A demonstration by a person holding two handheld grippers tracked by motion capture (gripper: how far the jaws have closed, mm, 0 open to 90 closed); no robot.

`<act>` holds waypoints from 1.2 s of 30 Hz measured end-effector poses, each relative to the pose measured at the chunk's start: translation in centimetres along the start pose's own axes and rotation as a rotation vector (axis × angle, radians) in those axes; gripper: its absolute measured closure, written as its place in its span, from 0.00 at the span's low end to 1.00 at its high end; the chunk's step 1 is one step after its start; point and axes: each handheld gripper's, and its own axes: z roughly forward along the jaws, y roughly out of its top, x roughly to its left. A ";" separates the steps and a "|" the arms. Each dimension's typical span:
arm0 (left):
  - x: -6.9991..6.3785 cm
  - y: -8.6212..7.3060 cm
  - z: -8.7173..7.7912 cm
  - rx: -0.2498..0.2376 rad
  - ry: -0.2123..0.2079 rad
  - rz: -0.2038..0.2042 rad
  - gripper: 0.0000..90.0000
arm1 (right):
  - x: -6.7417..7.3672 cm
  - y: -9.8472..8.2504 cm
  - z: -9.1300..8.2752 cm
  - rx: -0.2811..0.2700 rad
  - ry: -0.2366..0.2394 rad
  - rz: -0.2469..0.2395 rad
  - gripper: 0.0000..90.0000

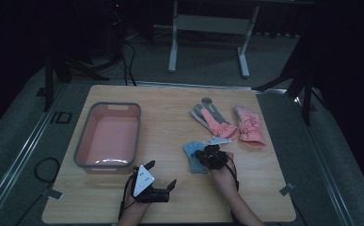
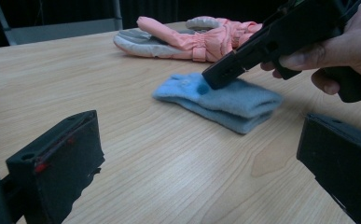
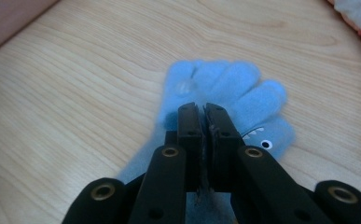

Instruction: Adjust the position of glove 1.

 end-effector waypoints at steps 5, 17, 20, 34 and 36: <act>0.0 0.0 0.0 0.004 -0.005 0.005 0.00 | 0.0 -0.4 0.7 0.013 -0.005 -0.012 0.95; 0.0 0.2 0.5 0.079 -0.024 0.000 0.00 | -0.4 0.3 -1.4 -0.065 0.065 -0.058 0.57; 0.0 0.4 0.6 0.111 -0.073 -0.033 0.00 | -1.0 0.4 -2.3 -0.099 0.095 -0.055 0.39; -2.4 1.9 4.0 0.222 -0.223 0.171 0.16 | -4.7 0.1 -4.2 -0.165 0.268 -0.047 0.17; -2.5 2.1 4.6 0.227 -0.250 0.186 0.17 | -5.0 0.1 -4.3 -0.149 0.286 -0.023 0.16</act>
